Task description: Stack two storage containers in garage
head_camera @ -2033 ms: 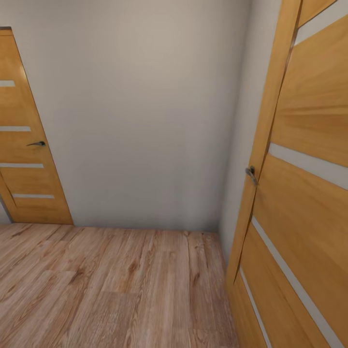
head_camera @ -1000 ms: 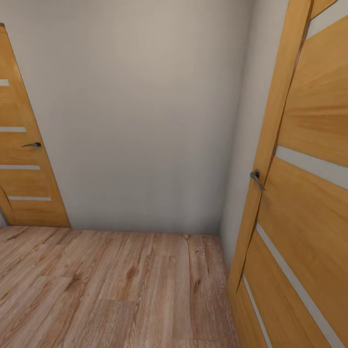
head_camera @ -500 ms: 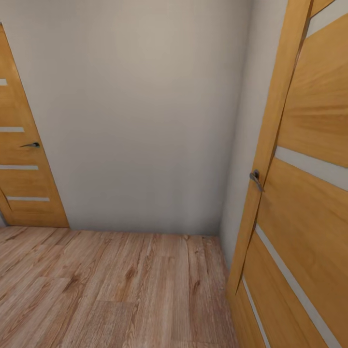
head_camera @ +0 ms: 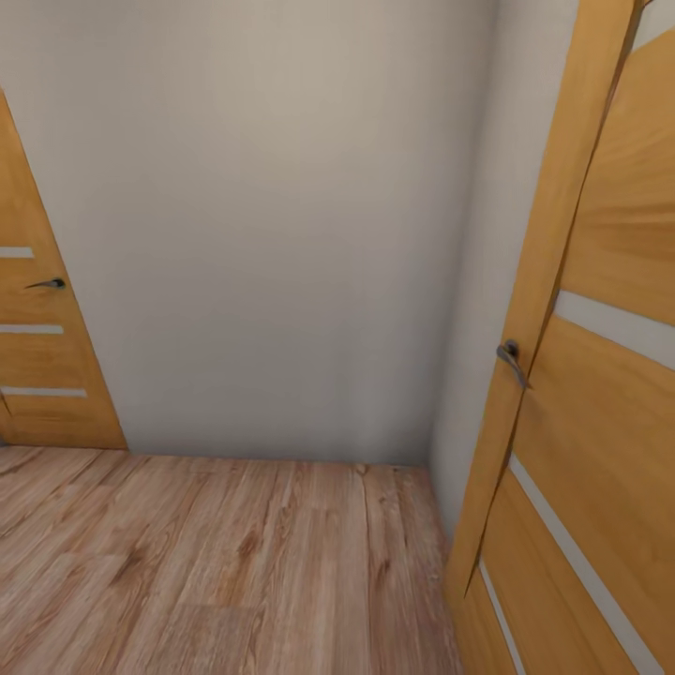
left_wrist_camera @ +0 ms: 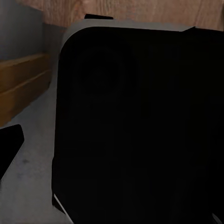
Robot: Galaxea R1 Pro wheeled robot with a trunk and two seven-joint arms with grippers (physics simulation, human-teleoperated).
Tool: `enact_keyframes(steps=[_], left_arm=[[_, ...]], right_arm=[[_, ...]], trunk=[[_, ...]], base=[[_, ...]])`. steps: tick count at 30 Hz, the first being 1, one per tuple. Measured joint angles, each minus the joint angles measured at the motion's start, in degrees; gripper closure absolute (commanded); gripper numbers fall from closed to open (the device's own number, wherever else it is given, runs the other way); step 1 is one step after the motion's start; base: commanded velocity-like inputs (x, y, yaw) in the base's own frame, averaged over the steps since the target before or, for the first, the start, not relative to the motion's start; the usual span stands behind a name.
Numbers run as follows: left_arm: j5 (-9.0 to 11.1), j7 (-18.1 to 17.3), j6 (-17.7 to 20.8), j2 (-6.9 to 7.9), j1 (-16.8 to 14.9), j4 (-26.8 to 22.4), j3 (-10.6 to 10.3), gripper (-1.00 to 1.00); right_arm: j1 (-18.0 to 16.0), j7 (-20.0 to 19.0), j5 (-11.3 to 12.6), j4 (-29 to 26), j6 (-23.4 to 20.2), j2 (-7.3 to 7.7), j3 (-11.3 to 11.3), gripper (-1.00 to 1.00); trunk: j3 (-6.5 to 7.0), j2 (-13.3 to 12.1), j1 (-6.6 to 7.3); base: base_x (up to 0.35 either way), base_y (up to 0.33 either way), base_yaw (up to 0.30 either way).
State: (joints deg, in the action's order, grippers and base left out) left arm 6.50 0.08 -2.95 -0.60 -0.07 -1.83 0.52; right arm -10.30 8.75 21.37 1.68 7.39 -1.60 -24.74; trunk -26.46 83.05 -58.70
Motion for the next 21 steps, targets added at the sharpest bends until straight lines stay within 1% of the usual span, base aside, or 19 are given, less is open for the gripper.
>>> enact_keyframes(steps=[10,14,21], left_arm=[[0.0,0.0,0.0,0.01,0.0,0.0,0.0,-1.0],[0.0,0.0,0.0,0.02,0.0,0.0,0.0,-1.0],[0.0,0.0,0.0,0.02,0.0,0.0,0.0,-1.0]], right_arm=[[0.0,0.0,0.0,0.0,-0.1,-0.03,0.0,-1.0],[0.0,0.0,0.0,0.0,0.0,0.11,0.0,-1.0],[0.0,0.0,-0.1,0.0,0.0,0.23,0.0,-1.0]], trunk=[[0.0,0.0,0.0],[0.0,0.0,0.0],[0.0,0.0,0.0]], base=[[0.321,0.0,0.0],[0.321,0.0,0.145],[0.321,0.0,0.026]])
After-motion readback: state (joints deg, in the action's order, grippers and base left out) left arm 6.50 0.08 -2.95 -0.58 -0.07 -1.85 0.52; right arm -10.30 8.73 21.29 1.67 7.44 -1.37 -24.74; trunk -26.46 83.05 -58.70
